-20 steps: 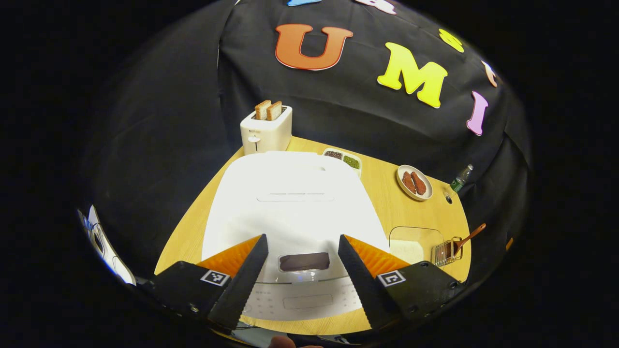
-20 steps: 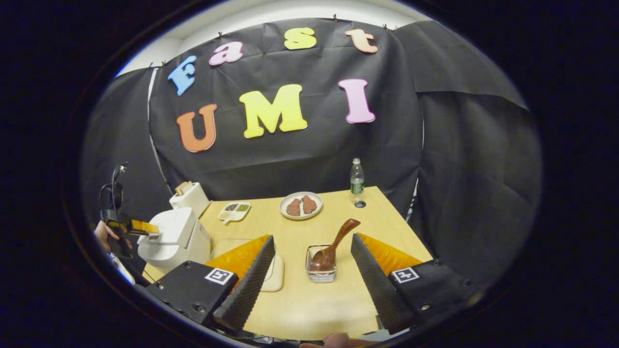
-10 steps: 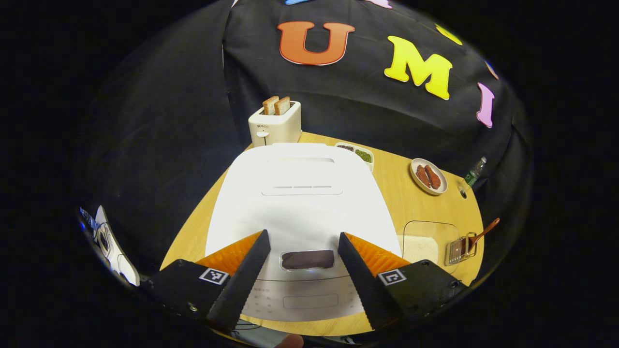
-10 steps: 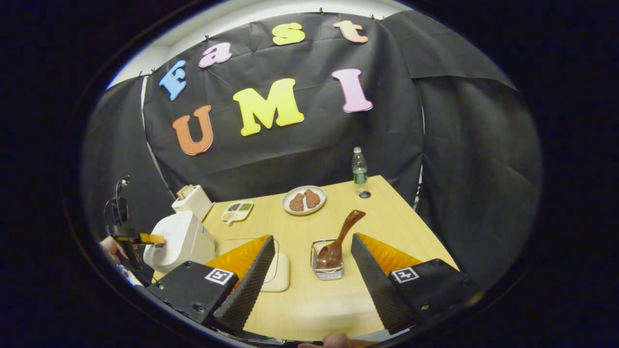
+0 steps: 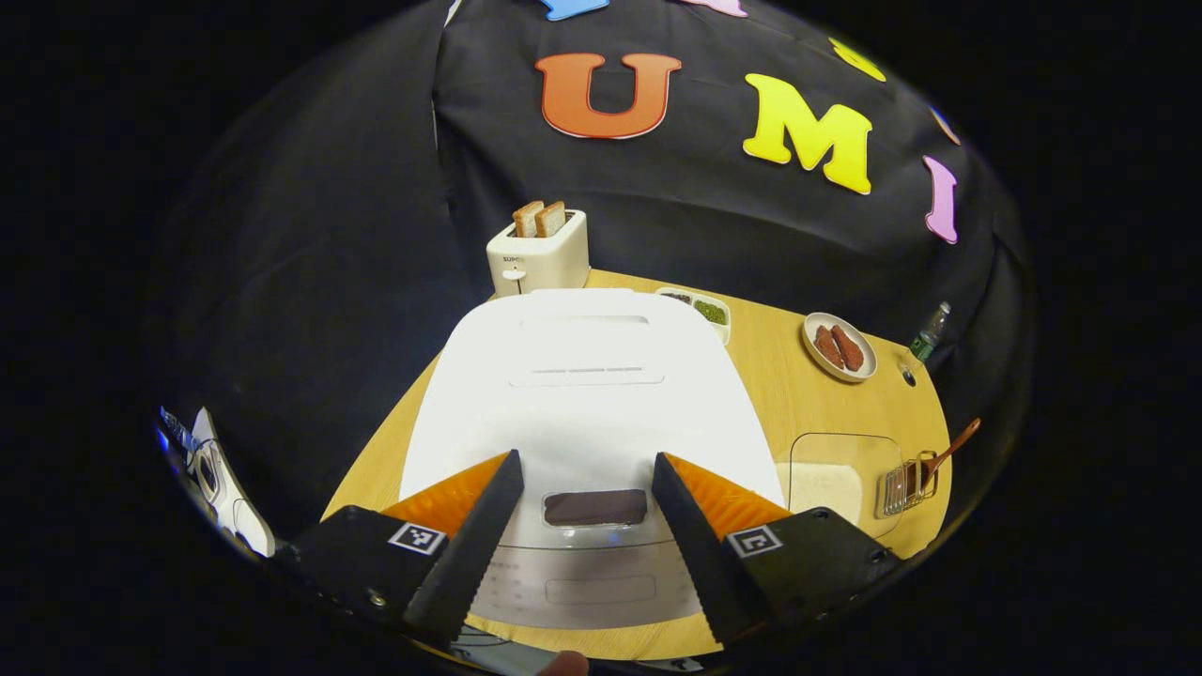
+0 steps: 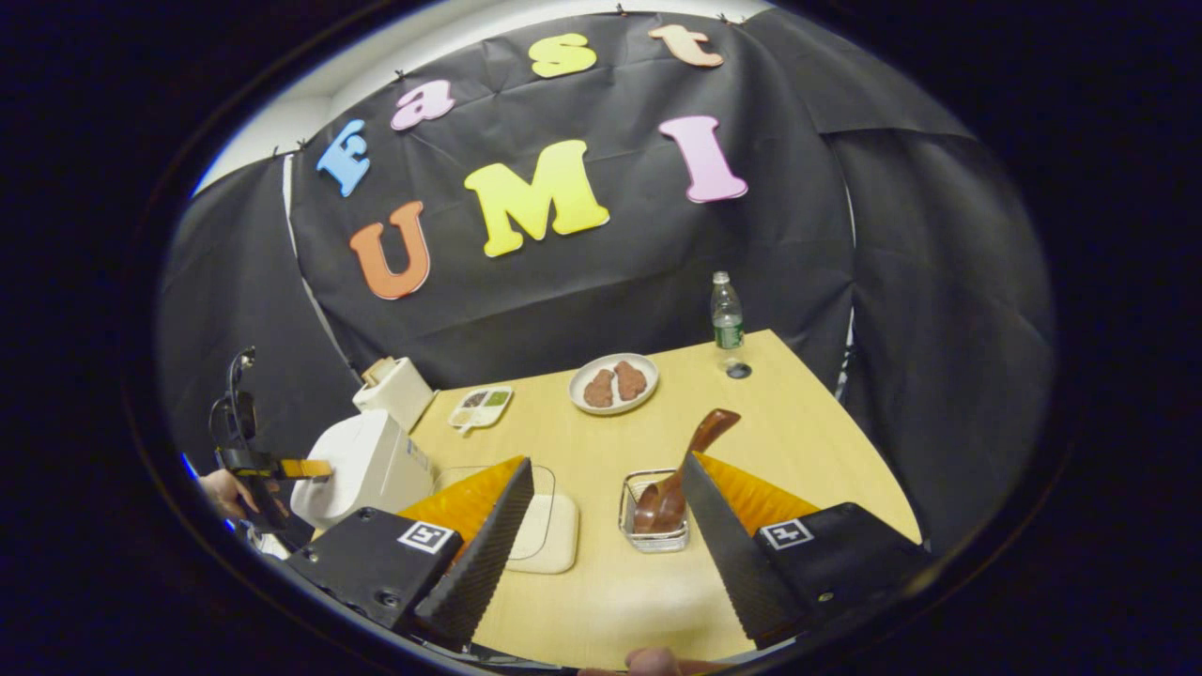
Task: Close the left gripper, press the button to open the rice cooker; take a wooden spoon from the chopstick holder with the right hand, scoop a spoonful of rice and pour it into the rice cooker, then put the wooden spoon back into the chopstick holder.
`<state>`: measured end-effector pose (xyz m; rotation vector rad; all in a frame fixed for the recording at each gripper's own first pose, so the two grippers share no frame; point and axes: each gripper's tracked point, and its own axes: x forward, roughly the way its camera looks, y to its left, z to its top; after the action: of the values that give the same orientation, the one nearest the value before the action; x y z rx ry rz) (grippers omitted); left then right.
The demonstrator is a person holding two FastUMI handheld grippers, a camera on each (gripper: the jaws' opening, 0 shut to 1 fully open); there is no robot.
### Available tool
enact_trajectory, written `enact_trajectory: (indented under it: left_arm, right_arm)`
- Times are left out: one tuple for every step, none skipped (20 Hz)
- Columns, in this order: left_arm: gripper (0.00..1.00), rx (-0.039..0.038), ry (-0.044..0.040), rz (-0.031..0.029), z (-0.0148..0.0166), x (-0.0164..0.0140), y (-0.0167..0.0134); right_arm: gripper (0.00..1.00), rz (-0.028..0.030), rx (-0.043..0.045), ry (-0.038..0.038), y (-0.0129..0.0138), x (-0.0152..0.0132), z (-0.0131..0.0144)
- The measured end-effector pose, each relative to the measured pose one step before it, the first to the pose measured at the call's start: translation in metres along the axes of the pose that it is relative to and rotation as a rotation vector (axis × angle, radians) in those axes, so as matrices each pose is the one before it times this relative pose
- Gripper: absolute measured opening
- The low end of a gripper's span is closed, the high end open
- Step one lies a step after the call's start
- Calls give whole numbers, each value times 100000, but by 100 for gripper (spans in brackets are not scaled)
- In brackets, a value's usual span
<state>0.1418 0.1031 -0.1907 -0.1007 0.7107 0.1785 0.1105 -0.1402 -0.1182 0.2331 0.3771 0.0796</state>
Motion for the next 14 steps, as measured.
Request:
enact_trajectory:
  left_arm:
    - [93, 523, 868, 774, -104, -66, 91]
    - [93, -1651, -47, 937, 222, -6, 102]
    - [93, -3405, -561, 575, 443, 23, -100]
    - [94, -3106, -1515, 368, 357, -112, 195]
    - [96, -2391, -833, 120, 165, -59, -67]
    - [96, -1960, -938, 337, 188, -151, -82]
    - [96, -1642, -1793, 391, 384, -281, 3]
    - [95, -1248, -2053, -355, 471, -417, -45]
    - [95, -856, -2816, 507, 494, -397, 93]
    - [95, -93, -3311, -63, 738, -695, -98]
    - [95, 868, -2841, -163, 653, -742, -342]
    - [95, 1601, -3260, -604, 847, -983, -327]
    - [95, 2000, -4963, -1381, 1277, -1206, -415]
    - [95, 2080, -5670, -1739, 1406, -1361, -415]
  right_arm:
    - [99, 1171, -983, -21, -84, 553, 265]
    - [99, 1017, -740, 79, -125, 590, 191]
    - [100, 1295, -719, 99, -8, 523, 190]
    - [99, 665, -887, 115, -215, 591, 159]
    - [100, 358, -1161, 30, -222, 540, 265]
    - [100, 58, -1107, 90, -198, 502, 277]
    - [100, 151, -835, -773, -159, 325, 471]
    - [99, -42, -819, -1492, -52, 142, 568]
    - [100, -396, -1069, -1557, 7, -13, 549]
    - [100, -275, -973, -1472, 235, -265, 406]
    - [99, -164, -896, -1667, 321, -543, 546]
    - [100, -60, -936, -2264, 508, -731, 646]
    - [100, -224, -1239, -2593, 537, -859, 687]
    - [100, -567, -1312, -2701, 559, -1011, 511]
